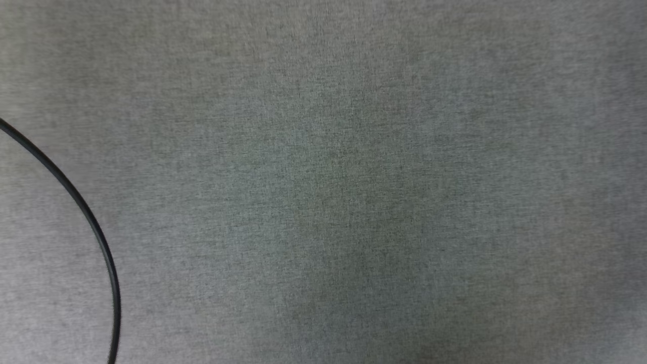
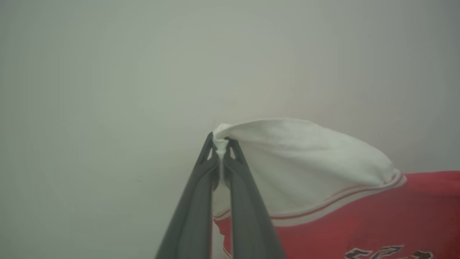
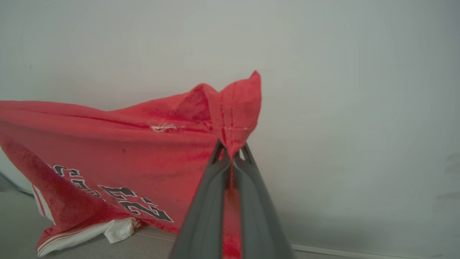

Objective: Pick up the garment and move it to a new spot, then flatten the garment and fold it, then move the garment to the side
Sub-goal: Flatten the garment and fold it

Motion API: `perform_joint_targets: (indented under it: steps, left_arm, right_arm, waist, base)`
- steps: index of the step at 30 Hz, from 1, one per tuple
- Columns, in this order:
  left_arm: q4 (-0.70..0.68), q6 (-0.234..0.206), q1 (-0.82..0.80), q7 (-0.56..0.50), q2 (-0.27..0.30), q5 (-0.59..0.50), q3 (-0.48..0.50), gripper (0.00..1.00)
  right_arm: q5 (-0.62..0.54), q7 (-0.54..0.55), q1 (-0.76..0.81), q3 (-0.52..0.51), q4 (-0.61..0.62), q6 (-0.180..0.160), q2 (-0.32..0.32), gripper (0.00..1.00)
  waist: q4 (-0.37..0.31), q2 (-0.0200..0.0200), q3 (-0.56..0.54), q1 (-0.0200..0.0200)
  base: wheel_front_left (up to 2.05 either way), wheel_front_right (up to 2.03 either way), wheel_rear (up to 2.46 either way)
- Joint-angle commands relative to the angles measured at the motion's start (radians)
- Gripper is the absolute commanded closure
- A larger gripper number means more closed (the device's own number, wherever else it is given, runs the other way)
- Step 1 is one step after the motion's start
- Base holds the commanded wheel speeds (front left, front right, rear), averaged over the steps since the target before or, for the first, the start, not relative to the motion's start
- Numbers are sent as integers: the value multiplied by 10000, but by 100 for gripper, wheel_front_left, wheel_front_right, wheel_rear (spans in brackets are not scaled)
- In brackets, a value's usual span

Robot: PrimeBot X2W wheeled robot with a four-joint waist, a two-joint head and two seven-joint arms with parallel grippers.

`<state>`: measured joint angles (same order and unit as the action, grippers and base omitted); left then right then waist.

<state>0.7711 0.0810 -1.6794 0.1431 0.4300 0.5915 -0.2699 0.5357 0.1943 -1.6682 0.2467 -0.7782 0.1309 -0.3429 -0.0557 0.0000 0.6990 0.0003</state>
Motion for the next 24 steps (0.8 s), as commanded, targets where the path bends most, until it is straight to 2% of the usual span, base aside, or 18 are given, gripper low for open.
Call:
perform_joint_targets:
  steps: [1, 10, 16, 18, 24]
  left_arm:
    - [51, 77, 203, 146, 37, 63, 60, 100]
    - [699, 398, 4329, 878, -249, 824, -112, 100]
    - [175, 452, 7833, 1156, -365, 1418, 183, 100]
    - [-379, 441, 9509, 1195, -394, 1660, 418, 100]
    - [-2007, -139, 12712, 1232, -260, 1883, 973, 100]
  right_arm:
    - [113, -111, 198, 58, -30, -3, -8, 100]
    - [866, -780, 3863, 1567, -532, -3, -97, 100]
    - [1622, -1231, 6493, 2423, -412, -5, -190, 100]
    - [1988, -1473, 7608, 2791, -218, -6, -372, 100]
    - [2673, -1917, 9829, 3265, 487, -9, -764, 100]
  waist:
    - [11, 0, -180, -3]
    - [214, 0, -2052, -3]
    - [171, 0, -3364, -3]
    - [172, 0, -3986, -3]
    - [219, 0, -5180, -3]
  base:
    - [0, 0, 0]
    - [0, 0, 0]
    - [0, 0, 0]
    - [0, 0, 0]
    - [0, 0, 0]
